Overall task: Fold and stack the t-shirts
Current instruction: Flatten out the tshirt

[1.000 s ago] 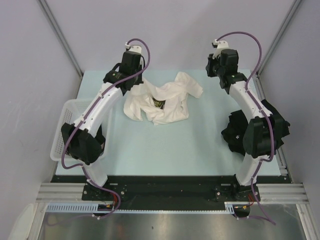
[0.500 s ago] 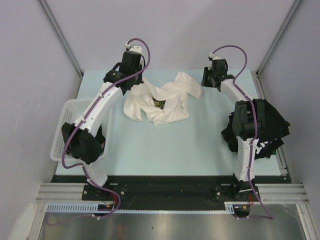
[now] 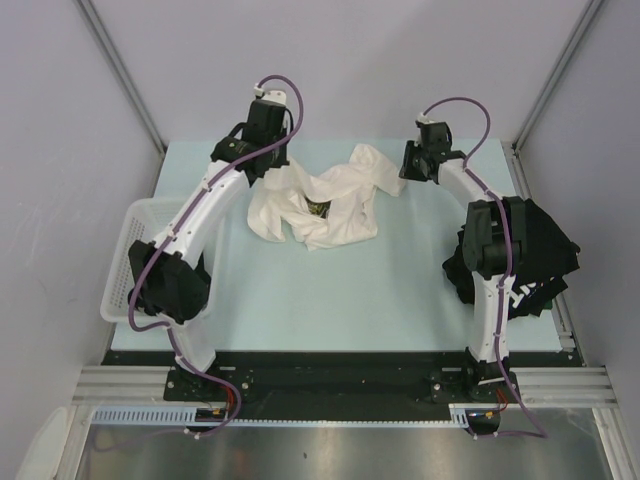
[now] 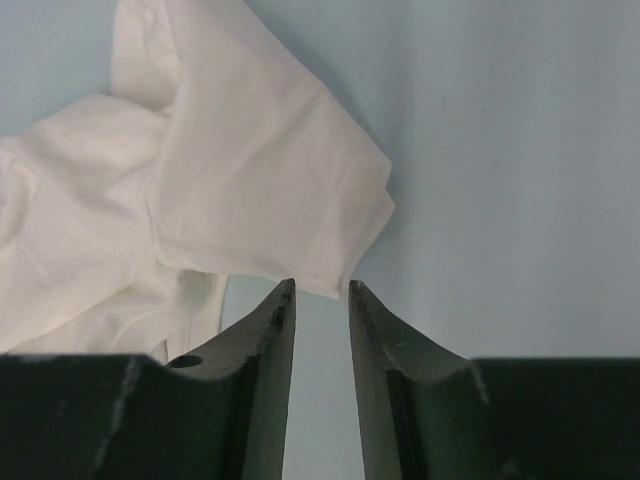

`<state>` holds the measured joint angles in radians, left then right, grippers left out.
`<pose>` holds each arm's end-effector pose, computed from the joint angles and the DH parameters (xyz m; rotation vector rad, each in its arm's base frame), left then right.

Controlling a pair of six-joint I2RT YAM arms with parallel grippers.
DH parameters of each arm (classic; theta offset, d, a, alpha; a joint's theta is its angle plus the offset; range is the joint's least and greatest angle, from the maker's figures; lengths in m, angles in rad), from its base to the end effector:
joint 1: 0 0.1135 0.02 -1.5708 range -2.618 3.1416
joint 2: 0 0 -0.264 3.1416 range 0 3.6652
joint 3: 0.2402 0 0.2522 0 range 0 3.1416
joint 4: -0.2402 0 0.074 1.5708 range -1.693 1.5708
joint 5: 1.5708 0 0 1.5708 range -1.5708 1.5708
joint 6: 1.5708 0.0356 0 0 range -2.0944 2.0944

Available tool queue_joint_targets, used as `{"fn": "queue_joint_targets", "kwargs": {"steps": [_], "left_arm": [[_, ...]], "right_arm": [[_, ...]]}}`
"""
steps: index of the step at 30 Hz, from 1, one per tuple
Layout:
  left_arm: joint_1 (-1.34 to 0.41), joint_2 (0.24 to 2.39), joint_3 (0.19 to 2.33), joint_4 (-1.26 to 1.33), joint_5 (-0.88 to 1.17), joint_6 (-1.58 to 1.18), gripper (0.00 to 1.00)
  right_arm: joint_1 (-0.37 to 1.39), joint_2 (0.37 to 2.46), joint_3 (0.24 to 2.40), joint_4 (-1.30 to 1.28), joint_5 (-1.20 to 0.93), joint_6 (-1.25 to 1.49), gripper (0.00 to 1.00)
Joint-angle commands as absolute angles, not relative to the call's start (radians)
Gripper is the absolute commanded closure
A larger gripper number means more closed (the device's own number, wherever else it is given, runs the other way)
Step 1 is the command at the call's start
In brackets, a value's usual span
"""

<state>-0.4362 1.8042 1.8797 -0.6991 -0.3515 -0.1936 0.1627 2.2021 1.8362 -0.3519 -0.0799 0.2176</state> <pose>0.3750 -0.1613 0.3859 0.0657 2.1501 0.0217 0.5013 0.0852 0.2230 0.0214 2.3026 0.2881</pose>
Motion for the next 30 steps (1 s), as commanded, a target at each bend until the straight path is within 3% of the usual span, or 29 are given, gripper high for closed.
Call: {"fn": "queue_joint_targets", "kwargs": {"steps": [1,30], "left_arm": [[-0.439,1.799,1.931,-0.681,-0.334,-0.210,1.00],[-0.442,1.779,1.925,-0.718,-0.316,-0.221,1.00]], "right_arm": [[0.167,2.145,1.790,-0.373,-0.061,0.227,0.67],[0.163,2.235,1.807,-0.371,-0.104,0.241,0.63]]}}
